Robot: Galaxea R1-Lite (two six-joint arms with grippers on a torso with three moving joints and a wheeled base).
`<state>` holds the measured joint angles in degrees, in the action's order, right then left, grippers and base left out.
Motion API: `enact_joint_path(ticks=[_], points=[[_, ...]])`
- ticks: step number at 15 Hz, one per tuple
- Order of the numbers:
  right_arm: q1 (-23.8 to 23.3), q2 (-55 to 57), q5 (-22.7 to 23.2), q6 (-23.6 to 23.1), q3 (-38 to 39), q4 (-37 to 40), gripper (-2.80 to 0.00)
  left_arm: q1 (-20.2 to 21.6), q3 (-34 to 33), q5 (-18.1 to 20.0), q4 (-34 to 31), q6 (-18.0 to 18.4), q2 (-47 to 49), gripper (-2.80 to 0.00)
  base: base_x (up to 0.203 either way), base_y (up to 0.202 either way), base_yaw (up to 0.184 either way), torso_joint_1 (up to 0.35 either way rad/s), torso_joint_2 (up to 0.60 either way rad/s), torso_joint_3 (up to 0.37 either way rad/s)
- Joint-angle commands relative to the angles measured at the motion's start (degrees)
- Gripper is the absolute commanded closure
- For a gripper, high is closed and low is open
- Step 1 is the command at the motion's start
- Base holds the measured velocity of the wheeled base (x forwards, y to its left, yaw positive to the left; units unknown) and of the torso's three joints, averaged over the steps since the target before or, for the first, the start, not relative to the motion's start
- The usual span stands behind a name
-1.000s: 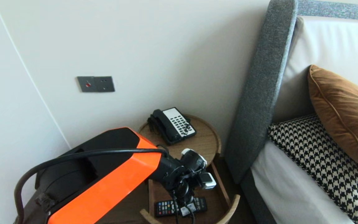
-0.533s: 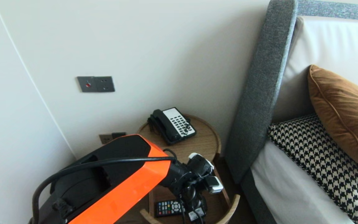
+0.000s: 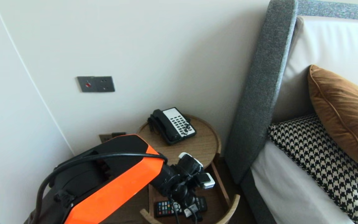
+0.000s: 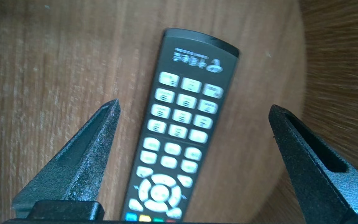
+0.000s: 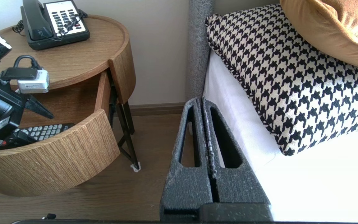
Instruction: Take the remote control out of the drawer one by one and place them on the table
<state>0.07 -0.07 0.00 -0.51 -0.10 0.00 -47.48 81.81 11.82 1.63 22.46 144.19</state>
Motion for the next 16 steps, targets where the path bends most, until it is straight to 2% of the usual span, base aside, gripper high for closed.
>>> enact_joint_path(ticks=[1, 4, 9, 16], points=[[0.01, -0.28, 0.0, -0.02, 0.01, 0.0, 0.0, 0.35, -3.26, 0.11, 3.05, 0.45, -0.11, -2.8, 0.0, 0.0, 0.0, 0.0, 0.0, 0.0], [0.01, -0.28, 0.0, -0.02, 0.01, 0.0, 0.0, 0.37, -5.19, 0.8, 5.06, 1.49, -0.34, -2.8, 0.0, 0.0, 0.0, 0.0, 0.0, 0.0], [0.01, -0.28, 0.0, -0.02, 0.01, 0.0, 0.0, 0.37, -5.14, 0.04, 4.53, 3.74, -0.4, -2.8, 0.0, 0.0, 0.0, 0.0, 0.0, 0.0], [0.01, -0.28, 0.0, -0.02, 0.01, 0.0, 0.0, 0.37, -5.38, -1.98, 4.37, 3.61, -0.4, -2.8, 0.0, 0.0, 0.0, 0.0, 0.0, 0.0]])
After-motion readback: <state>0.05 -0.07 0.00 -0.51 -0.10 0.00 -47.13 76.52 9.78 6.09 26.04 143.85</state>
